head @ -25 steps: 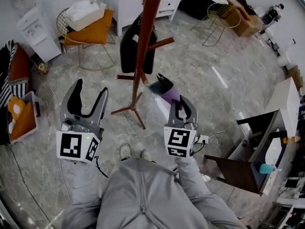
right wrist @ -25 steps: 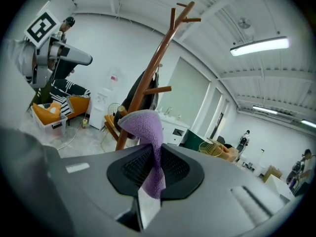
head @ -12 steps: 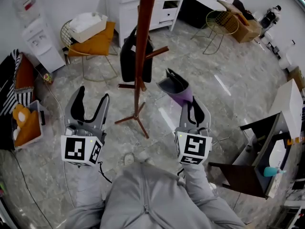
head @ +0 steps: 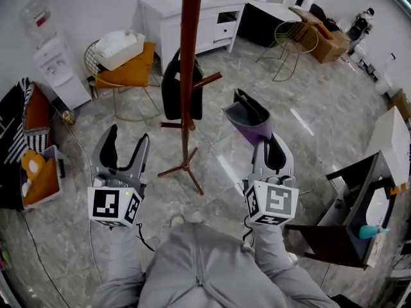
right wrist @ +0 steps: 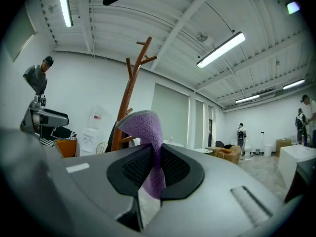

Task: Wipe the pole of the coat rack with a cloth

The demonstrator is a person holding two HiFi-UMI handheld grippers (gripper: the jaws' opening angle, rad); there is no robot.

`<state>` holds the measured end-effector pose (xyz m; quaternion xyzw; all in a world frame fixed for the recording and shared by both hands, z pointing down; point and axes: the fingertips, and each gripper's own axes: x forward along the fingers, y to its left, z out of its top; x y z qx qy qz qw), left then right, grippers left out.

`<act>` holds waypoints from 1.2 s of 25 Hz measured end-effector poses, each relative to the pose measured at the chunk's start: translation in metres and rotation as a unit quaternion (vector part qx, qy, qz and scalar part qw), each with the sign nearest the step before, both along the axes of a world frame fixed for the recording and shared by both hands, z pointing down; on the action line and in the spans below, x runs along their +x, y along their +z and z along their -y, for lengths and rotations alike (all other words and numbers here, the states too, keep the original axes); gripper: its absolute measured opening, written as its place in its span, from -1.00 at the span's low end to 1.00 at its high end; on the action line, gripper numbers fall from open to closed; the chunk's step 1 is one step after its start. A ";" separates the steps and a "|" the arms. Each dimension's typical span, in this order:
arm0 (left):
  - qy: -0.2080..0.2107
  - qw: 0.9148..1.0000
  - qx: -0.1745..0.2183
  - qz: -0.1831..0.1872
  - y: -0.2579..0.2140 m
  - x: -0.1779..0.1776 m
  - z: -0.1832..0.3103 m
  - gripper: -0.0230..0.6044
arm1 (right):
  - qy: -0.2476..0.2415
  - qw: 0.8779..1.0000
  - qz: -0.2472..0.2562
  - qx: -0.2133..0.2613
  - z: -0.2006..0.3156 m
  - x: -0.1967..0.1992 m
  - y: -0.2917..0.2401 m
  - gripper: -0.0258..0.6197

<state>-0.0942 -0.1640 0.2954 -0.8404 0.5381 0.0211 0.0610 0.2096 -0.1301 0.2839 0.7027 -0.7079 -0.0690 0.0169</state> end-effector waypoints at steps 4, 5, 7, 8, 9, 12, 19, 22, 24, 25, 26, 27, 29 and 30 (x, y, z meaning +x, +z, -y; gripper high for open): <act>-0.002 1.000 0.004 0.002 -0.004 0.001 -0.005 0.16 | 0.000 1.000 0.013 0.003 -0.003 0.005 -0.001 -0.79; -0.002 1.000 0.005 0.002 -0.005 0.001 -0.006 0.16 | 0.000 1.000 0.015 0.002 -0.003 0.005 -0.001 -0.79; -0.003 1.000 0.006 0.003 -0.007 0.001 -0.007 0.16 | -0.001 1.000 0.020 0.001 -0.003 0.006 0.001 -0.79; -0.003 1.000 0.007 0.005 -0.008 0.002 -0.008 0.16 | -0.001 1.000 0.022 0.001 -0.003 0.006 0.002 -0.79; -0.003 1.000 0.007 0.006 -0.009 0.002 -0.009 0.16 | -0.002 1.000 0.024 0.000 -0.003 0.006 0.003 -0.79; -0.005 1.000 0.008 0.005 -0.009 0.002 -0.011 0.16 | -0.002 1.000 0.026 -0.003 -0.003 0.007 0.006 -0.79; -0.009 1.000 0.009 0.003 -0.009 0.000 -0.013 0.16 | -0.005 1.000 0.026 -0.006 -0.001 0.006 0.009 -0.79; -0.009 1.000 0.010 0.002 -0.009 0.000 -0.012 0.16 | -0.005 1.000 0.027 -0.008 -0.001 0.006 0.010 -0.79; -0.008 1.000 0.010 0.004 -0.009 0.001 -0.011 0.16 | -0.005 1.000 0.027 -0.009 0.000 0.006 0.011 -0.79; -0.008 1.000 0.010 0.004 -0.010 0.001 -0.011 0.16 | -0.005 1.000 0.026 -0.009 0.001 0.006 0.011 -0.79; -0.008 1.000 0.009 0.005 -0.010 0.001 -0.011 0.16 | -0.006 1.000 0.025 -0.010 0.001 0.006 0.011 -0.79; -0.008 1.000 0.009 0.005 -0.010 0.001 -0.012 0.16 | -0.006 1.000 0.025 -0.010 0.001 0.006 0.012 -0.79; -0.009 1.000 0.009 0.005 -0.010 0.001 -0.012 0.16 | -0.007 1.000 0.026 -0.011 0.000 0.005 0.012 -0.79; -0.009 1.000 0.010 0.004 -0.010 0.000 -0.012 0.16 | -0.007 1.000 0.026 -0.011 0.000 0.005 0.012 -0.79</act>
